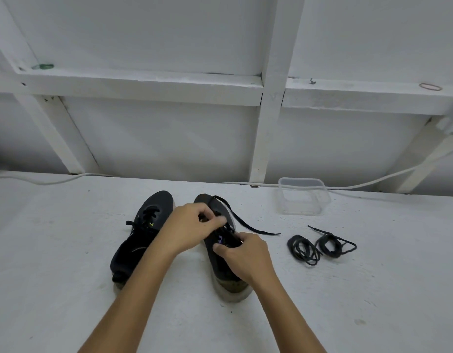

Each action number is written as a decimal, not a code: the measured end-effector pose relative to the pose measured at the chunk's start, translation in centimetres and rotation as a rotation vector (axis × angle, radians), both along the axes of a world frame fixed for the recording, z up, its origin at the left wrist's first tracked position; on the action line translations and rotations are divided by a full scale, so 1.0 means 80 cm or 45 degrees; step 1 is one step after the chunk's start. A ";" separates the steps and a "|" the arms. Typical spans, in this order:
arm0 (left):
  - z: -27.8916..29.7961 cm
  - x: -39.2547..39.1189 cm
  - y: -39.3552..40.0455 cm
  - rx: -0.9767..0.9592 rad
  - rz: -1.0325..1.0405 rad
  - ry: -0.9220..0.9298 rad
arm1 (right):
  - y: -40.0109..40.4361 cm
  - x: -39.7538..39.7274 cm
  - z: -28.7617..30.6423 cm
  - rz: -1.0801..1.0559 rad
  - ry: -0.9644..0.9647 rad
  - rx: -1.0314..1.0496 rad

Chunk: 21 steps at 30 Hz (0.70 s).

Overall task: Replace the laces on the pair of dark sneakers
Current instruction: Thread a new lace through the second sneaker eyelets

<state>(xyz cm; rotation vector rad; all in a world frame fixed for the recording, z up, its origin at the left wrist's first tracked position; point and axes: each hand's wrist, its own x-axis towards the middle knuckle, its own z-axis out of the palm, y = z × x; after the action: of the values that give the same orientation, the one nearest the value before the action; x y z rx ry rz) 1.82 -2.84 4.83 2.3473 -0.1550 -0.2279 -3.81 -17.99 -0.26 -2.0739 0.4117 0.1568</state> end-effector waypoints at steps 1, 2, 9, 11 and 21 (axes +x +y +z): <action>0.003 0.000 0.003 0.107 -0.050 0.003 | 0.000 0.000 0.000 -0.002 -0.001 0.002; 0.007 0.001 0.008 0.198 -0.102 0.043 | 0.000 0.000 0.001 -0.005 -0.003 0.003; 0.032 -0.004 0.015 -0.193 -0.347 0.242 | 0.000 0.002 -0.003 -0.009 -0.005 0.005; 0.035 -0.005 0.011 -0.388 -0.329 0.247 | 0.000 0.002 -0.004 -0.010 -0.004 -0.002; 0.028 0.000 0.010 -0.982 -0.247 0.420 | 0.003 -0.001 0.002 -0.023 0.000 -0.018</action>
<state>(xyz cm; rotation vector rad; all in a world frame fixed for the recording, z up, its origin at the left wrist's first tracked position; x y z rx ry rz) 1.79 -2.04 7.09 1.5060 -0.2553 -0.5391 -3.86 -17.73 -0.12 -2.0837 0.4323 0.1438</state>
